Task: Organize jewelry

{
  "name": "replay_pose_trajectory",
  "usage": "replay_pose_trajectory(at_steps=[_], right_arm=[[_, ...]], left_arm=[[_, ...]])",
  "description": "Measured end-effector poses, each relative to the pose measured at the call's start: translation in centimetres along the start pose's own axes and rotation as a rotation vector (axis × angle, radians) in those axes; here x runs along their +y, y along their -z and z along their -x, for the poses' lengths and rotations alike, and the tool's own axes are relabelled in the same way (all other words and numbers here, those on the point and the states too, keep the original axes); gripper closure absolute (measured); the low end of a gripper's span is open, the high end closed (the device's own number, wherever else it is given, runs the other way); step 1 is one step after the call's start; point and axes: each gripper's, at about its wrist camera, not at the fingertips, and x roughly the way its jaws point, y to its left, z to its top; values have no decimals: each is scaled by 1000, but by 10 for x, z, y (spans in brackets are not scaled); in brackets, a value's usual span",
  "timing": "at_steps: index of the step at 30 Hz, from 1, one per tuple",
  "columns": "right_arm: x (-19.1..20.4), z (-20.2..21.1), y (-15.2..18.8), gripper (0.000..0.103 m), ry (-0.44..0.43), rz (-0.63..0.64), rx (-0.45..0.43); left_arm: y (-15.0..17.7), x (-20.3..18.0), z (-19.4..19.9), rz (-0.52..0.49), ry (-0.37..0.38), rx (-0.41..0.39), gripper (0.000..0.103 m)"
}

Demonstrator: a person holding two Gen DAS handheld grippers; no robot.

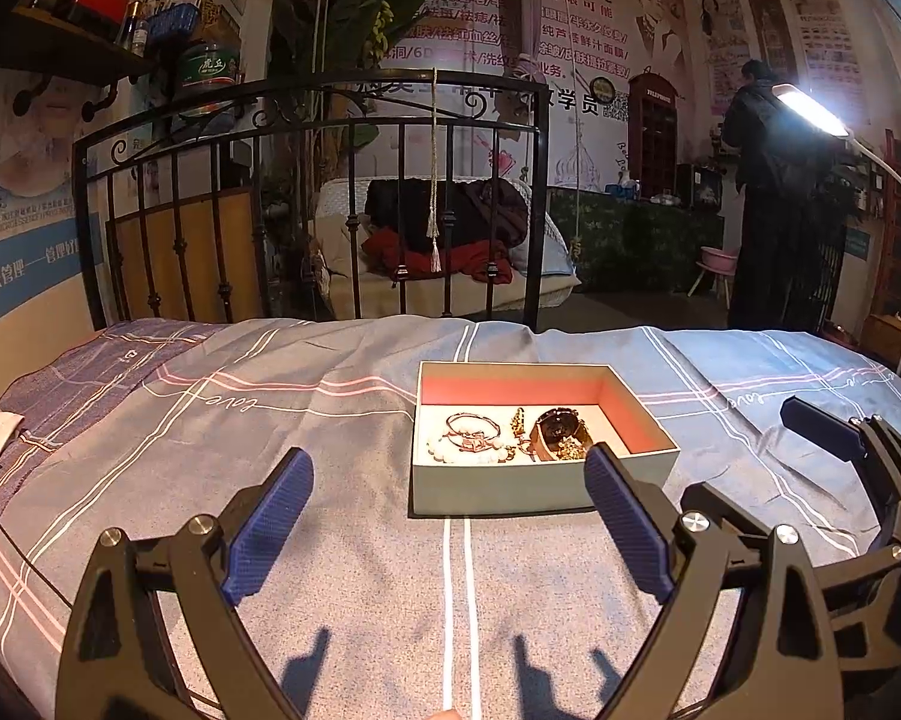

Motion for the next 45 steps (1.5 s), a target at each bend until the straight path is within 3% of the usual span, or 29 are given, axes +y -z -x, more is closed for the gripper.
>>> replay_pose_trajectory(at_steps=[45], right_arm=[[-7, 0, -1, 6, 39, -19, 9]], left_arm=[[2, 14, 2, 14, -40, 16, 6]])
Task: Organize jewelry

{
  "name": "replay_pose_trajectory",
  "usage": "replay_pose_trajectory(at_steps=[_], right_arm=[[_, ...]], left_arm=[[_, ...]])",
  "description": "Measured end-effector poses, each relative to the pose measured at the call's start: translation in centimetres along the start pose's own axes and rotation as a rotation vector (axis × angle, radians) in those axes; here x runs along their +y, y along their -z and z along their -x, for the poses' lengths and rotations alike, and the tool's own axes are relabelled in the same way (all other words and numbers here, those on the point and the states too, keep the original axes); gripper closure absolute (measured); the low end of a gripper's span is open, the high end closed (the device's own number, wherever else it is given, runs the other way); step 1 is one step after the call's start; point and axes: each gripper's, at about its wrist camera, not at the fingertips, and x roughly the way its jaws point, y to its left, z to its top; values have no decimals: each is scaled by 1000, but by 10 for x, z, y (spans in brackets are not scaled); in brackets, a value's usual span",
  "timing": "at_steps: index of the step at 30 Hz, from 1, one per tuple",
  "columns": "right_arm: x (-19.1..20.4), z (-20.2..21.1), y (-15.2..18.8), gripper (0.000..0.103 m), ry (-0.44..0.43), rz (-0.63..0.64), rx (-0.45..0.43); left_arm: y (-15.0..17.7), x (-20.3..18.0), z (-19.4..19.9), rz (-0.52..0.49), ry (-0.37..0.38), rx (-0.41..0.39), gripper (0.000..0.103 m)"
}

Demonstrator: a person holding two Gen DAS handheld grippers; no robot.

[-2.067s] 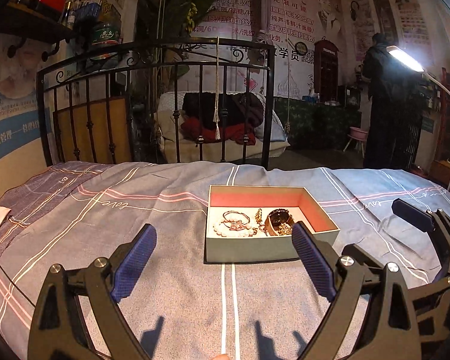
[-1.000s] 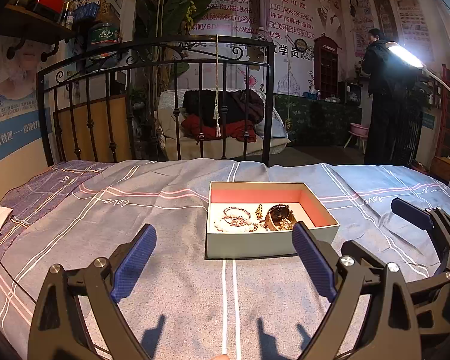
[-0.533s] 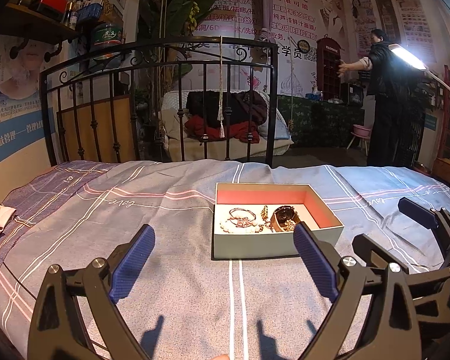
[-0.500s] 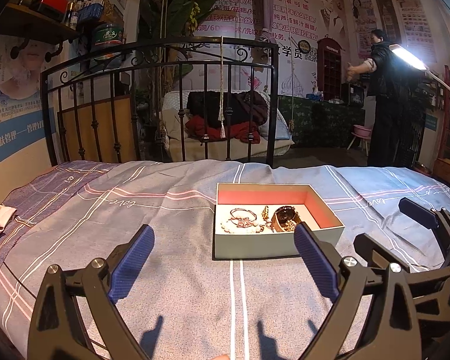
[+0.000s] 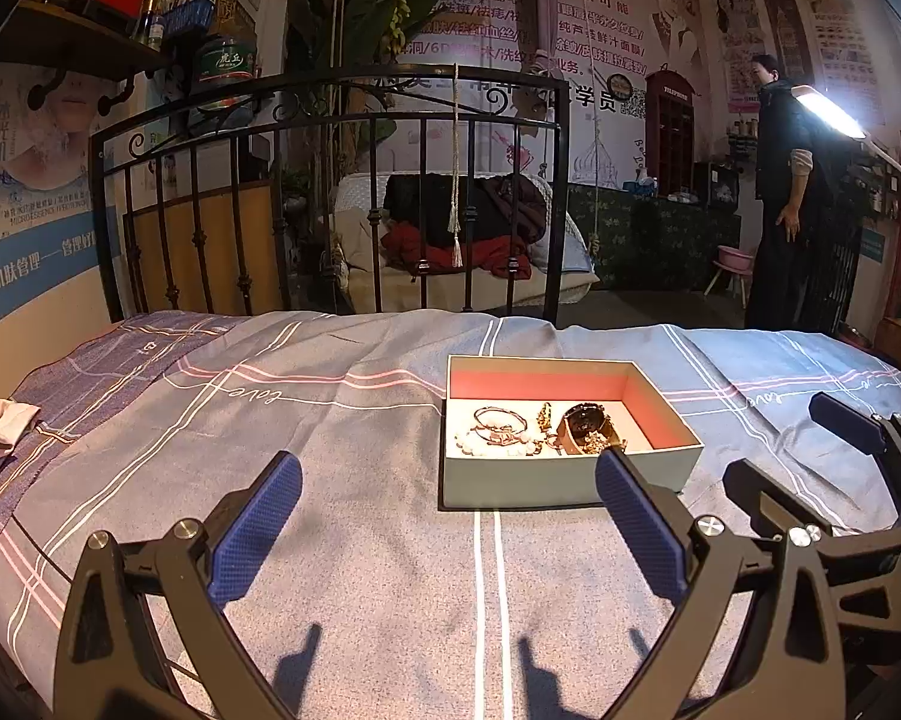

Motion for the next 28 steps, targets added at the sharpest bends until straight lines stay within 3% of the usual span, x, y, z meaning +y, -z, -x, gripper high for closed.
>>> replay_pose_trajectory(at_steps=[20, 28], right_arm=[[-1, -8, 2, 6, -1, 4, 20], [2, -18, 5, 6, -25, 8, 85]], left_arm=[[4, 1, -4, -1, -15, 58, 6], [5, 3, -9, -2, -40, 116, 6]])
